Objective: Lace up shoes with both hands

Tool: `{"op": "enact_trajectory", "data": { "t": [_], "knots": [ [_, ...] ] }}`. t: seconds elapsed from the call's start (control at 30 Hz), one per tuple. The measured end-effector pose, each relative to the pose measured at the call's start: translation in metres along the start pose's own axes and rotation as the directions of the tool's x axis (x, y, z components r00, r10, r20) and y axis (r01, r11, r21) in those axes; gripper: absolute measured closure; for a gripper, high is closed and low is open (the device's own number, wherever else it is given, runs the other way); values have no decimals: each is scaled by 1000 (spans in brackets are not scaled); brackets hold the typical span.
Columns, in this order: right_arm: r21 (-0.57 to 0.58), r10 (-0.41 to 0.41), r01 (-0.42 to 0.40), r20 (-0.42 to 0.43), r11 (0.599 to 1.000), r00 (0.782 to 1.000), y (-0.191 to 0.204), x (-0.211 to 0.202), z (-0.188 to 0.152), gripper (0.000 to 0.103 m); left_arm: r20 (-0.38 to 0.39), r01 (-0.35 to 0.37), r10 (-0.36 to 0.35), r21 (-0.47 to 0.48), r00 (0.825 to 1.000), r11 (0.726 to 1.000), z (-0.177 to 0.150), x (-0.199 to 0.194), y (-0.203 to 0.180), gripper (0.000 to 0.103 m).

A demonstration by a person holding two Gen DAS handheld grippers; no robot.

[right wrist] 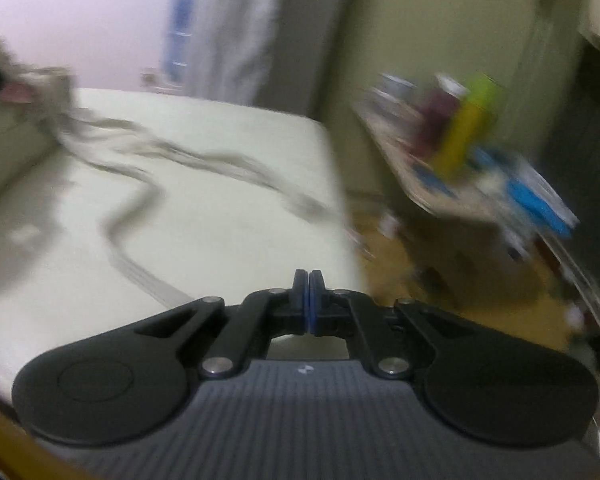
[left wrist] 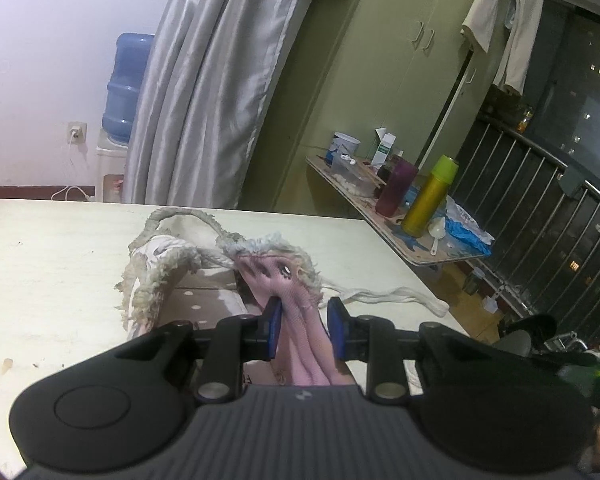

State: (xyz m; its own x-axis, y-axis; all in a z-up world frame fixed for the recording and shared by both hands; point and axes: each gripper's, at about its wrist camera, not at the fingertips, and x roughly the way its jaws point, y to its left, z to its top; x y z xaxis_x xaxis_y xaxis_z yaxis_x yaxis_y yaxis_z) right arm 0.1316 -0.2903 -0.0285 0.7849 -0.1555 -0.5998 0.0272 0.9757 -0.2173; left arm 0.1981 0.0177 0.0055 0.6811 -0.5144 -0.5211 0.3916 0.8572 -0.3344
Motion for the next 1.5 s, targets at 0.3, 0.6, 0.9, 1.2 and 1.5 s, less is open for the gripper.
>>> {"op": "enact_trajectory", "data": {
  "t": [0.3,0.6,0.9,1.2,1.5],
  "knots": [
    [-125,192,-180,93,976,977,-11,-18,18,100,-10,6,-6,10,1000,1000,4,1,-1,76],
    [-500,578,-469,79,728,812,60,63,108,96,-18,28,-27,41,999,999,1,1,-1,75],
    [-575,598,-514,-53,636,800,84,99,117,96,-23,69,-68,6,997,998,-1,2,5,72],
    [-571,610,-538,-82,620,788,87,107,120,43,-28,74,-73,29,997,997,-3,2,3,70],
    [-318,659,-677,-181,664,730,70,126,132,81,-23,83,-82,34,996,996,-5,2,2,66]
  ]
}}
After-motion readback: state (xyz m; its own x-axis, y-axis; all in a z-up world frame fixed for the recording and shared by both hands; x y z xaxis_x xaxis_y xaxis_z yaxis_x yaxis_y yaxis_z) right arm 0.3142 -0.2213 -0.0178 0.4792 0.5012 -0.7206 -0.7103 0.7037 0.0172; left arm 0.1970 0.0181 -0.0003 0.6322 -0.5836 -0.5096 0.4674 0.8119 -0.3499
